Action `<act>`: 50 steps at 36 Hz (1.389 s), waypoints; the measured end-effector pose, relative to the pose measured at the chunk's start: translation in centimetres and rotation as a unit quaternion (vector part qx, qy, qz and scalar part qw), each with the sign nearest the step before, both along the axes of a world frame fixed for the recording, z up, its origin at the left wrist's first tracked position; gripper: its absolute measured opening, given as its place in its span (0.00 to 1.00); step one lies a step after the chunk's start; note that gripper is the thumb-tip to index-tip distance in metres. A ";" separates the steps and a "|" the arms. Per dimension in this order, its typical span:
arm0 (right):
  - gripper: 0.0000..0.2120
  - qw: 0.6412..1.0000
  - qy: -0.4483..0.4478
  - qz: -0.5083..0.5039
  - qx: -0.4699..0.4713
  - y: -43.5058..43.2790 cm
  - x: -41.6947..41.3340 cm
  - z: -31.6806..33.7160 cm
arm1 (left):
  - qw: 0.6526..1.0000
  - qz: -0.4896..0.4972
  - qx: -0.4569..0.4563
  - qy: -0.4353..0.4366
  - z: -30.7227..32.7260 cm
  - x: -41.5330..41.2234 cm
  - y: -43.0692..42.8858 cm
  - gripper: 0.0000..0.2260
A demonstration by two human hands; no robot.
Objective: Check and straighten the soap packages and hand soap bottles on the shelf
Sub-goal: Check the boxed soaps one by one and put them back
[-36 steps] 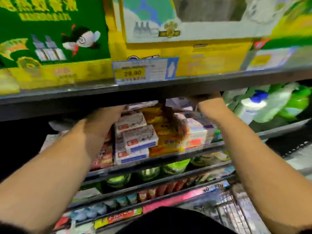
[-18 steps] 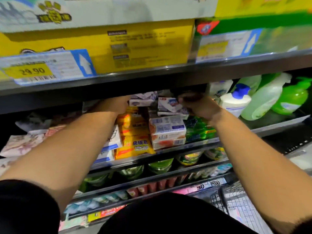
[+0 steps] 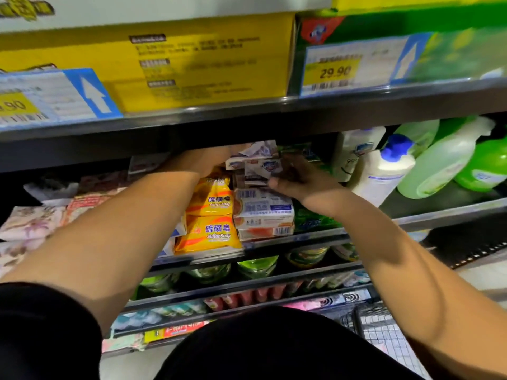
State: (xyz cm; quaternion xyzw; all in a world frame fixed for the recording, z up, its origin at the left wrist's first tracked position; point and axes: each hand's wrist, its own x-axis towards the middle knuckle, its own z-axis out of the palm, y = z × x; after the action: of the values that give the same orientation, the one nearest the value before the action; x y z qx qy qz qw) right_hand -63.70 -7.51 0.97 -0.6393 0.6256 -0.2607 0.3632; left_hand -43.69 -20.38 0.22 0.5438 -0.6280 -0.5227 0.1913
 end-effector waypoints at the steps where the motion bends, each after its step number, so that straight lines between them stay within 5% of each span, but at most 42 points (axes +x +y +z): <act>1: 0.36 1.000 -0.014 0.007 -0.001 0.1 0.1 -0.3 | 1.000 0.005 -0.002 -0.013 0.2 -0.3 0.0 0.27; 9: 0.45 0.999 -0.025 0.043 -0.005 0.1 0.4 -1.2 | 0.995 -0.042 -0.090 -0.018 0.7 -1.8 0.6 0.25; 13: 0.45 0.999 -0.018 0.041 -0.006 0.1 0.5 -1.2 | 0.987 -0.079 -0.111 -0.086 1.1 -2.6 1.4 0.17; 17: 0.45 0.999 0.018 0.049 0.003 -0.3 0.4 -1.3 | 0.964 -0.078 -0.180 -0.182 1.5 -3.0 2.2 0.20; 24: 0.51 0.994 0.093 0.064 0.010 -0.5 0.7 -1.5 | 0.951 -0.101 -0.196 -0.216 2.0 -3.2 4.4 0.24; 30: 0.48 0.996 0.054 0.072 0.014 -0.3 0.6 -1.3 | 0.949 -0.109 -0.164 -0.247 1.5 -2.1 4.5 0.28; 36: 0.36 0.992 0.098 0.081 -0.015 -0.9 0.2 -2.0 | 0.902 -0.098 -0.176 -0.382 2.1 -1.5 6.6 0.30; 42: 0.32 0.991 0.098 0.091 -0.006 -1.1 0.3 -1.7 | 0.892 -0.138 -0.200 -0.382 1.7 -0.8 7.0 0.33; 46: 0.32 0.975 0.203 0.089 -0.023 -1.4 -0.1 -0.6 | 0.888 -0.173 -0.238 -0.353 2.1 1.1 6.9 0.32; 50: 0.46 0.968 0.225 0.094 -0.059 -2.5 2.2 0.1 | 0.862 -0.184 -0.328 -0.339 1.7 4.6 6.3 0.27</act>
State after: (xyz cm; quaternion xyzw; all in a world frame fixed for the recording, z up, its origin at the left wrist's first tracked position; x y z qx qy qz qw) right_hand -61.46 -9.98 1.12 -0.7576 0.6122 -0.1108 0.1976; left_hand -39.05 -14.07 1.96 0.4675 -0.8782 -0.0955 0.0346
